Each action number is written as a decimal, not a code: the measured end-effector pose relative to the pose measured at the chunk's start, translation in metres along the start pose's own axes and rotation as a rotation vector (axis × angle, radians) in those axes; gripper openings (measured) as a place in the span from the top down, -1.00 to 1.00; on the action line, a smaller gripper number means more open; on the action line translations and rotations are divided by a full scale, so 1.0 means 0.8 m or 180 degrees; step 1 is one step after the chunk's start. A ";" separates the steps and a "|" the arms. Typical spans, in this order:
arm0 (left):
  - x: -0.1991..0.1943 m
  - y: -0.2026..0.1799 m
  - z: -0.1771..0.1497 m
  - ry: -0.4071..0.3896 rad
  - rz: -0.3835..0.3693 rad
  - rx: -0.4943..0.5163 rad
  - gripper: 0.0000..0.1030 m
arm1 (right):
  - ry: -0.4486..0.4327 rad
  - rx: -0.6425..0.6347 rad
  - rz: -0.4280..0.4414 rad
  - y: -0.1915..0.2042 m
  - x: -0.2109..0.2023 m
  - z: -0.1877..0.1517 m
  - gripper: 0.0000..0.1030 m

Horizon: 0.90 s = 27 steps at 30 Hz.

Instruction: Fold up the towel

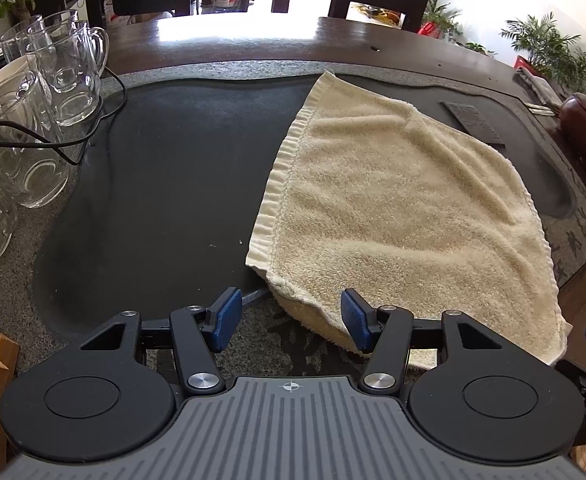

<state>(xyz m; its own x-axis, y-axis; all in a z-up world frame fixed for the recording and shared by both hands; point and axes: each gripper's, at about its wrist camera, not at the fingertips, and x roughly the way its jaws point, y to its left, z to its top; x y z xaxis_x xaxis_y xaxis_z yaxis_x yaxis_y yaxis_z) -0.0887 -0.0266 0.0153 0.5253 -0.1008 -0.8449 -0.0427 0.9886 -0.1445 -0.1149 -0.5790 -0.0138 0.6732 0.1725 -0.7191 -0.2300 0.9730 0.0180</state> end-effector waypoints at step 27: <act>0.016 -0.005 0.003 0.0110 -0.0012 0.0076 0.54 | 0.0382 -0.0553 0.0332 -0.016 0.035 0.011 -0.25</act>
<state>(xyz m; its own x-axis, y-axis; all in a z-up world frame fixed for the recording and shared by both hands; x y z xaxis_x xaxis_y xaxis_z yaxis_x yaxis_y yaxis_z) -0.0799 -0.0320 0.0060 0.4958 -0.1079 -0.8617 -0.0203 0.9905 -0.1357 -0.0867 -0.5852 -0.0279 0.5534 0.2411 -0.7973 -0.4183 0.9082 -0.0158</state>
